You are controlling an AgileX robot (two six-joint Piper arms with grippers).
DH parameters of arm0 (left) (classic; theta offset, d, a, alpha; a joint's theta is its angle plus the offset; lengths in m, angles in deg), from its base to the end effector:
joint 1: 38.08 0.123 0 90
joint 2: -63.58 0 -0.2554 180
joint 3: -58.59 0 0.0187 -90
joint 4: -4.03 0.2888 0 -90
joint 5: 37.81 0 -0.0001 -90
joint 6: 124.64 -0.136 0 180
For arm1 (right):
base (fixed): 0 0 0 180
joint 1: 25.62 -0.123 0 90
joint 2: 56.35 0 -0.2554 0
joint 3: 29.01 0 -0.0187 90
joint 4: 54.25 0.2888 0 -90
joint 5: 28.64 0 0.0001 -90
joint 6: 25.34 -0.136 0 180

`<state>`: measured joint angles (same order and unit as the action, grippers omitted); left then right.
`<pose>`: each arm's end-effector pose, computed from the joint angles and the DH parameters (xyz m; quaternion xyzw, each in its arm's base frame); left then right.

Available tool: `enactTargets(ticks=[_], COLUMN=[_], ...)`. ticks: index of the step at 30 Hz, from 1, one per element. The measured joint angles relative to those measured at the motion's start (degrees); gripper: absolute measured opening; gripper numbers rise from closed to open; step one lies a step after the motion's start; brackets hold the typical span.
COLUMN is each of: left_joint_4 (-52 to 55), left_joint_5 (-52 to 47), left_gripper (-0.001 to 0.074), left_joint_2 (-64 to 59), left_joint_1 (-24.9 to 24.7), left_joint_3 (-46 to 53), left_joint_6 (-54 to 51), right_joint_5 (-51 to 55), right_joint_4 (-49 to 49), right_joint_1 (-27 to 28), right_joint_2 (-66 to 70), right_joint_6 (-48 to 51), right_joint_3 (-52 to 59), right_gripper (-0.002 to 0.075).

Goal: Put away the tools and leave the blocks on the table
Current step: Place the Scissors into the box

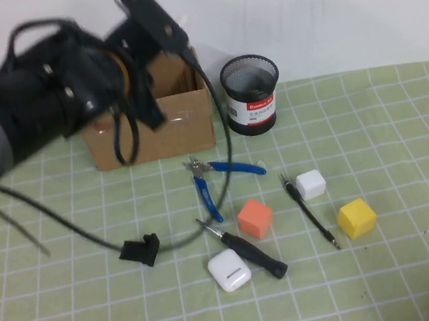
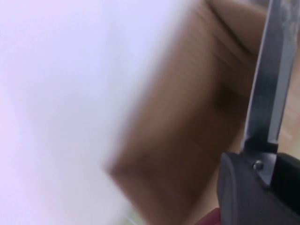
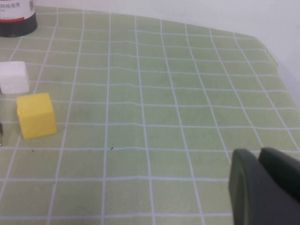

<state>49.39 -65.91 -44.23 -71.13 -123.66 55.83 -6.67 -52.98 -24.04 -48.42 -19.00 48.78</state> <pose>0.4145 -0.2152 0.2311 0.4695 0.7465 0.1833 0.4344 0.1631 -0.0034 0.1570 -0.0277 0.8069 -0.0314 0.5892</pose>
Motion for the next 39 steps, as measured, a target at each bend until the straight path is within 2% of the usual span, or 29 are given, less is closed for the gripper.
enactTargets(ticks=[9,15,23,26,32,39], left_joint_4=[2.1,2.7,4.5,4.8,4.9,5.3], left_joint_5=[12.2,15.6,15.3,15.3,15.3,14.9], left_gripper=[0.0088,0.0088,0.0089,0.0126,0.0259,0.0280], left_joint_2=[-9.5,-15.1,-18.3,-18.4,-18.4,-17.5], left_joint_1=[8.6,9.6,9.8,9.8,9.8,9.8], left_joint_3=[-10.6,-11.4,-11.4,-11.4,-11.7,-11.8], left_joint_6=[-5.1,-7.1,-12.3,-12.6,-12.7,-12.0], right_joint_5=[0.0,0.0,0.0,0.0,0.0,0.0], right_joint_4=[0.0,0.0,0.0,0.0,0.0,0.0], right_joint_1=[0.0,0.0,0.0,0.0,0.0,0.0], right_joint_2=[0.0,0.0,0.0,0.0,0.0,0.0], right_joint_6=[0.0,0.0,0.0,0.0,0.0,0.0], right_joint_3=[0.0,0.0,0.0,0.0,0.0,0.0], right_gripper=[-0.0008,-0.0007,-0.0007,-0.0007,-0.0007,-0.0008])
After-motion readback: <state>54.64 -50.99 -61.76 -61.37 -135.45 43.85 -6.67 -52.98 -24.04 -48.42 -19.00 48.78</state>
